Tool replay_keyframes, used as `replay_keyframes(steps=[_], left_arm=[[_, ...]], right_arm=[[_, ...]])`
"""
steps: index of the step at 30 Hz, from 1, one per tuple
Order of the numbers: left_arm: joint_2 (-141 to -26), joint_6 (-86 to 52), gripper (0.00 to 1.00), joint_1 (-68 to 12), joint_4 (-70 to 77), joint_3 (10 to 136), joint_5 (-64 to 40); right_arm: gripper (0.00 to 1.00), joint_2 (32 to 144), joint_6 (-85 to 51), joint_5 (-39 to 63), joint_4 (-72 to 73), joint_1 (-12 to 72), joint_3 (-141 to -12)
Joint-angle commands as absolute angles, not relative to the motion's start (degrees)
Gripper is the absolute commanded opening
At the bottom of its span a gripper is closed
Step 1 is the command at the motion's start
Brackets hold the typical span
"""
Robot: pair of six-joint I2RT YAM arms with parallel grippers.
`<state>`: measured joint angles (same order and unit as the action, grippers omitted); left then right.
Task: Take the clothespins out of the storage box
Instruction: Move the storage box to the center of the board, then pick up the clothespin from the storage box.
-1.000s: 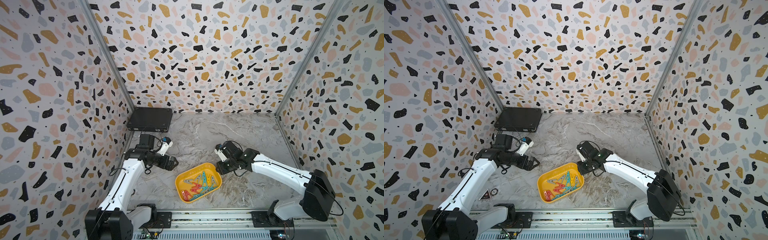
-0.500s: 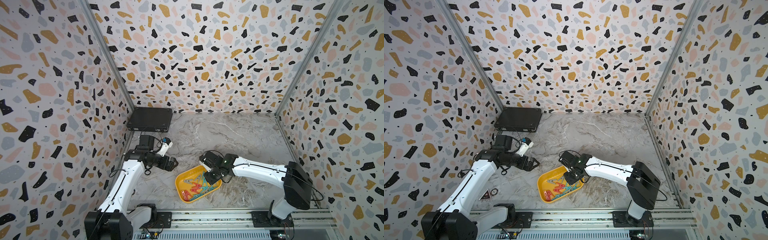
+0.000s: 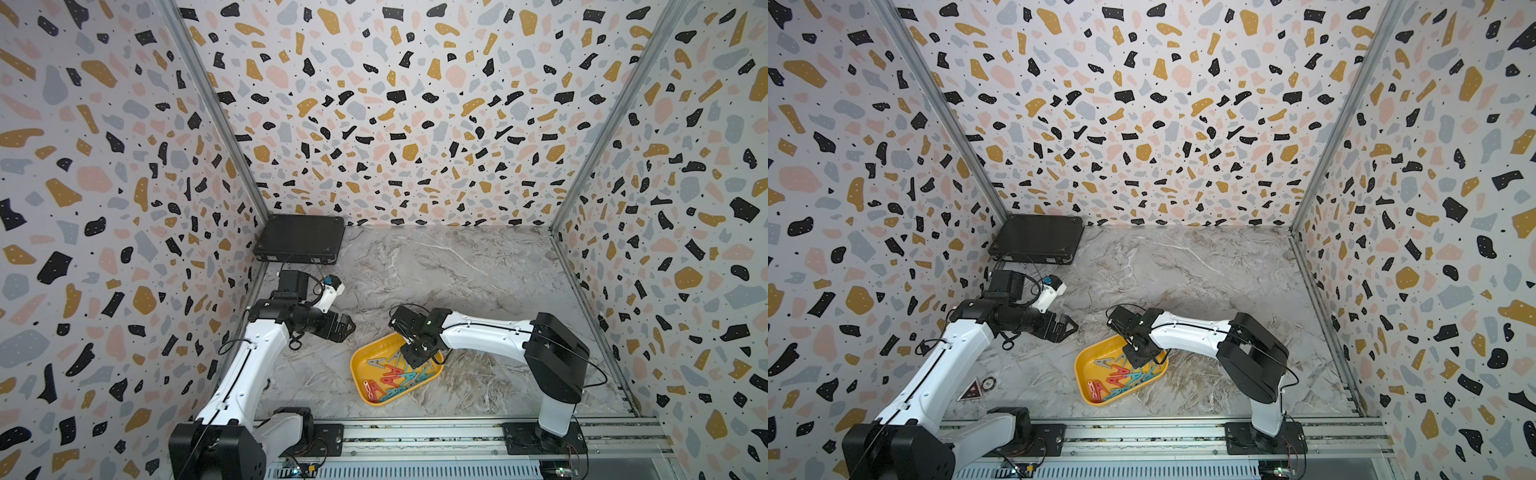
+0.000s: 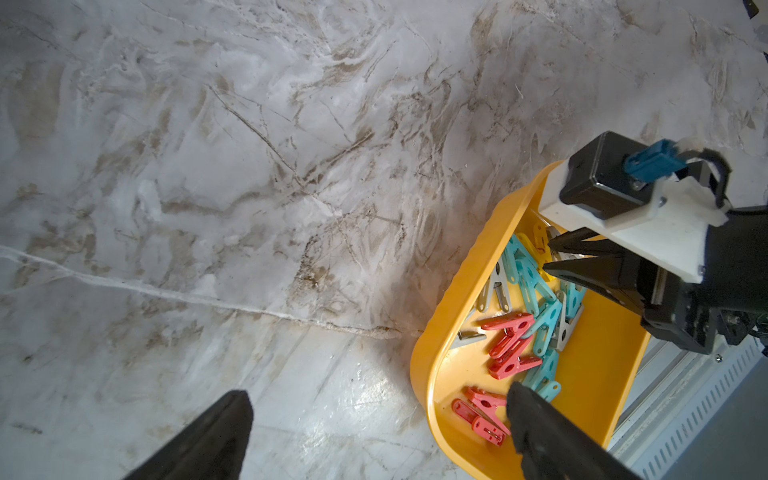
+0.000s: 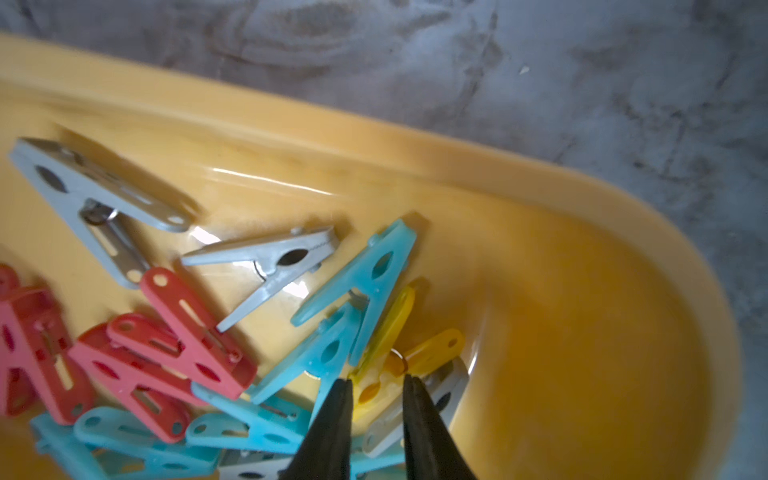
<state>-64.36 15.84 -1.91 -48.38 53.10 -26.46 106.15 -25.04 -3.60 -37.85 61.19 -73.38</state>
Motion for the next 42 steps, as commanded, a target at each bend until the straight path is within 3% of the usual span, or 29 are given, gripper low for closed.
replay_keyframes(steps=[1, 42], left_arm=[[-63.5, 16.2, 1.00, -1.6, -47.4, 52.4, -26.3], [-63.1, 16.4, 1.00, -1.6, -47.6, 52.3, -26.5]], right_arm=[[0.27, 106.4, -25.4, -6.5, -38.2, 61.0, -75.5], [0.28, 108.4, -25.5, -7.4, -35.9, 60.5, -73.6]])
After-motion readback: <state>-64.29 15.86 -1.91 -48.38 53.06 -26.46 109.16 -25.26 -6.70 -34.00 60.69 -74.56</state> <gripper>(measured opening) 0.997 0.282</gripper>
